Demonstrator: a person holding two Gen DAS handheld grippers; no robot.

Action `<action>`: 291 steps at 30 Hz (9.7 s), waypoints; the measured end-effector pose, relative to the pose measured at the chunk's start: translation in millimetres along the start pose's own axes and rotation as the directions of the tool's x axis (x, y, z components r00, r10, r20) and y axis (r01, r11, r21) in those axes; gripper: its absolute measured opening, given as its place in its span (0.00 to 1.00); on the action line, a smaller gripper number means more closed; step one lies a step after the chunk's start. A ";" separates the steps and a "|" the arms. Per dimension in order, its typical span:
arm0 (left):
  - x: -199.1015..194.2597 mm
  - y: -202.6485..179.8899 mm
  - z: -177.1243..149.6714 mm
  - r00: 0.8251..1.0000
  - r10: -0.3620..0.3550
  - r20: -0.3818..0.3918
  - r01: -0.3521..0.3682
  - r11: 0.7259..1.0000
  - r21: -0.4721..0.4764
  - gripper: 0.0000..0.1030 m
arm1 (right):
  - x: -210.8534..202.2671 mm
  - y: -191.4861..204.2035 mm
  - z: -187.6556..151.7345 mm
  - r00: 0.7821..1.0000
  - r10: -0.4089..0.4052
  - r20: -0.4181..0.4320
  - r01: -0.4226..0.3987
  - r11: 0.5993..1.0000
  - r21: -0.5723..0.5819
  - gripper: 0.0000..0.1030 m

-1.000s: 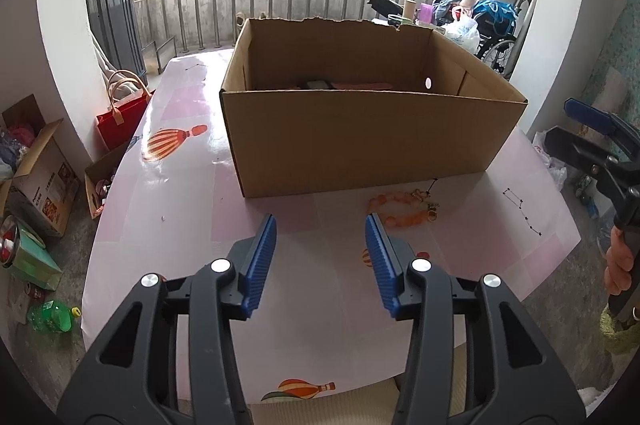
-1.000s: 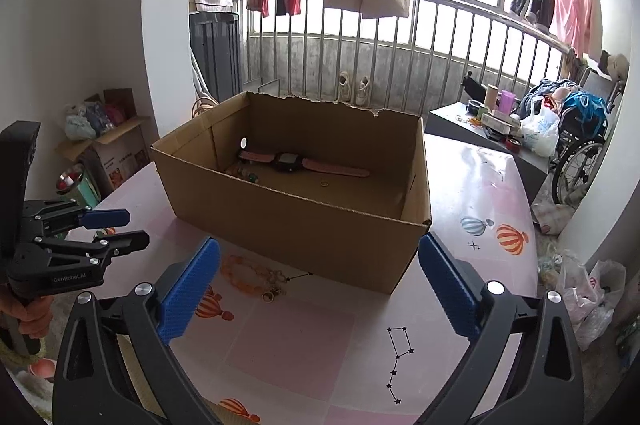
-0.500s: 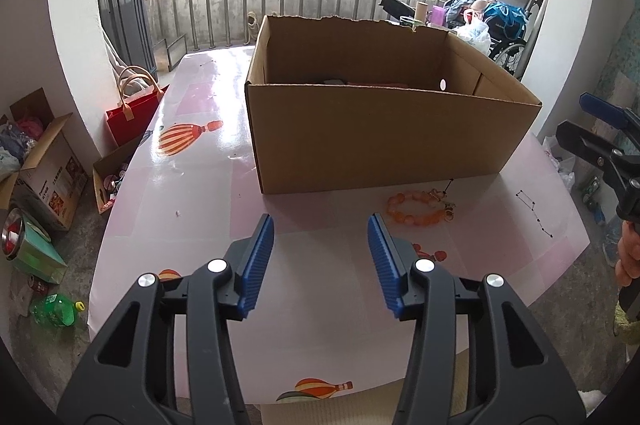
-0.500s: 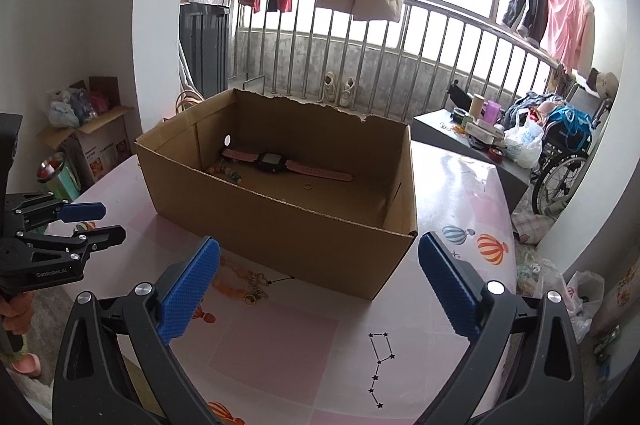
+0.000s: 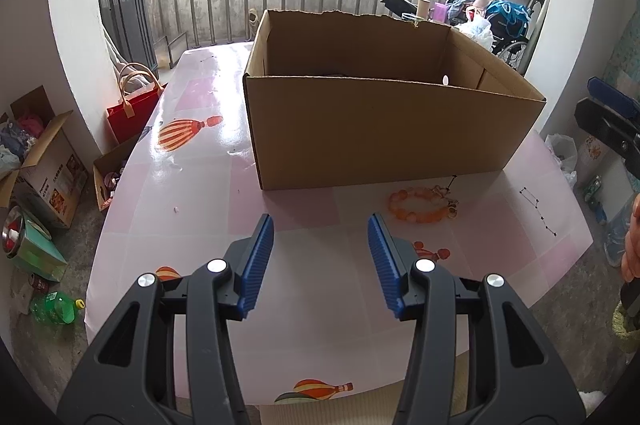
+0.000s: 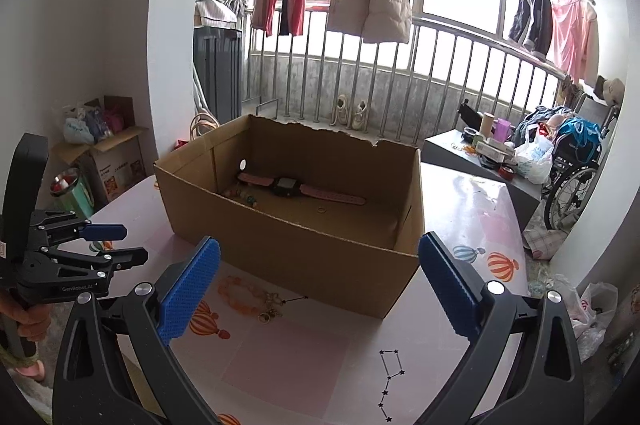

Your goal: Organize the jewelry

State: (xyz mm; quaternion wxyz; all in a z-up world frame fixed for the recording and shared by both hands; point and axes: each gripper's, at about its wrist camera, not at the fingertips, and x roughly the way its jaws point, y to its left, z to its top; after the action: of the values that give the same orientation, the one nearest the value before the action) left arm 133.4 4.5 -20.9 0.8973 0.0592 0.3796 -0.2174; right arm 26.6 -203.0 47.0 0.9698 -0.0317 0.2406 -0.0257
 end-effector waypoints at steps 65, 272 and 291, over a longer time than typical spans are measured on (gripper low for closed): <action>55.1 -69.5 -3.0 0.983 -0.181 -0.042 0.186 0.959 0.214 0.24 | 65.3 -10.0 -74.2 0.968 0.158 -0.196 -0.103 0.959 0.263 0.54; 71.8 -64.7 -40.1 0.990 -0.134 0.042 0.120 0.962 0.246 0.10 | 107.2 -21.3 -83.2 0.933 0.279 -0.229 -0.187 0.915 0.356 0.05; 71.6 -64.6 -38.7 0.990 -0.135 0.042 0.120 0.962 0.247 0.11 | 126.0 20.6 -72.3 0.928 0.161 -0.337 -0.131 0.985 0.111 0.05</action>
State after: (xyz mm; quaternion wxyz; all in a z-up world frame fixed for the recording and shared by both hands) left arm 124.2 -67.8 -95.0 0.8780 0.1379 0.3269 -0.3212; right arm 104.7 -194.3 -76.9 0.9123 0.0330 0.4069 0.0312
